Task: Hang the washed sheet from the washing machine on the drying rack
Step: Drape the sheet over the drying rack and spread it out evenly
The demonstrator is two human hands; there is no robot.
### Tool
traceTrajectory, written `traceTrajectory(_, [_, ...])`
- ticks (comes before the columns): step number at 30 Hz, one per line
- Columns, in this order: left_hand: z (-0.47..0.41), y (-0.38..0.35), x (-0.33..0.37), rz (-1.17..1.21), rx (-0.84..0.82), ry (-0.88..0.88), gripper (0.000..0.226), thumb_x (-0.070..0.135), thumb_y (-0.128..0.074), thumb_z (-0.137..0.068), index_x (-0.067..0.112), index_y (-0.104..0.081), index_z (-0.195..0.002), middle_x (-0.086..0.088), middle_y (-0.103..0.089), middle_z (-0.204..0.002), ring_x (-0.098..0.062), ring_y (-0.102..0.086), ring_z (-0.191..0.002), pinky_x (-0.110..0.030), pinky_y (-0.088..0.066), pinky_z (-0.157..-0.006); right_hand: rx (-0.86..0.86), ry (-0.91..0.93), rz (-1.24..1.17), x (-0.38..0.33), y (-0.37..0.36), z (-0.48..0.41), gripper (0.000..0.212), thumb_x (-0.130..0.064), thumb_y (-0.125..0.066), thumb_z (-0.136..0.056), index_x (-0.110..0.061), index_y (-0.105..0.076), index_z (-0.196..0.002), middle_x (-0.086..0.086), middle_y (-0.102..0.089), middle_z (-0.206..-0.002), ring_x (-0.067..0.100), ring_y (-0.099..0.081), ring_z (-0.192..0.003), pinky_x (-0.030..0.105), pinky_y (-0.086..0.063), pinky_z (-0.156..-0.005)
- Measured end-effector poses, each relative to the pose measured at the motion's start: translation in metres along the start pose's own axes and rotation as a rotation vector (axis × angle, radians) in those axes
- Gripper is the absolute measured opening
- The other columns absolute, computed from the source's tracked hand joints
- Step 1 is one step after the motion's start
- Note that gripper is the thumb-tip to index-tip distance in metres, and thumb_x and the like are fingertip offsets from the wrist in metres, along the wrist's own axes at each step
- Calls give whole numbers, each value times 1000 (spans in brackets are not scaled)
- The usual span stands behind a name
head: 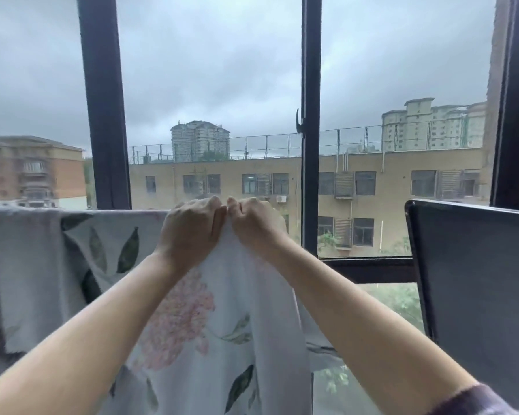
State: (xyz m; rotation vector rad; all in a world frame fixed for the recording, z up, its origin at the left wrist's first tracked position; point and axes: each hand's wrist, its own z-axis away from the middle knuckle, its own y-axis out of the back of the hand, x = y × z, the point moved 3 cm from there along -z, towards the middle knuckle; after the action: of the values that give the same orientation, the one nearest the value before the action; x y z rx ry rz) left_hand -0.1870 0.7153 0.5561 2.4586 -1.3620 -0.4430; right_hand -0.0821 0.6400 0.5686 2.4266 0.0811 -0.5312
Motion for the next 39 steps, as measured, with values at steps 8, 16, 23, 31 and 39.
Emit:
traceTrajectory(8, [16,11,-57,-86,70,7,44,33,-28,-97,13,-55,-69,-2,-61,-63,-24,-59,-57,-34,-44,-64,208,15,308,-8,-9,7,52,-40,-23,-102,-17,-52,-66,6,-55,-63,28,-50,-60,30,-29,-59])
traceTrajectory(16, [45,38,-154,-165,159,95,38,27,-28,-93,12,-46,-63,-7,-53,-59,-28,-52,-54,-39,-41,-64,319,-43,260,-15,-17,11,54,-37,-30,-100,-20,-30,-49,15,-65,-67,36,-61,-68,34,-36,-60])
traceTrajectory(23, [49,36,-174,-113,141,159,40,29,-27,-92,11,-51,-66,-9,-56,-63,-29,-52,-60,-40,-42,-69,224,-13,393,-33,-22,13,43,-34,-29,-102,-18,-45,-66,7,-63,-70,34,-62,-75,34,-35,-63])
traceTrajectory(31, [48,37,-169,-43,95,58,39,29,-31,-94,13,-56,-69,-4,-60,-65,-27,-58,-61,-35,-44,-67,140,275,623,-115,-94,-18,57,-45,-20,-100,-19,-68,-83,2,-68,-76,23,-60,-68,29,-30,-60])
traceTrajectory(39, [78,67,-265,-71,33,113,35,31,-25,-95,14,-53,-84,-3,-58,-83,-28,-56,-80,-40,-38,-78,342,267,635,-107,-96,-18,54,-39,-33,-94,-18,-63,-53,-4,-51,-44,16,-36,-40,21,-27,-46])
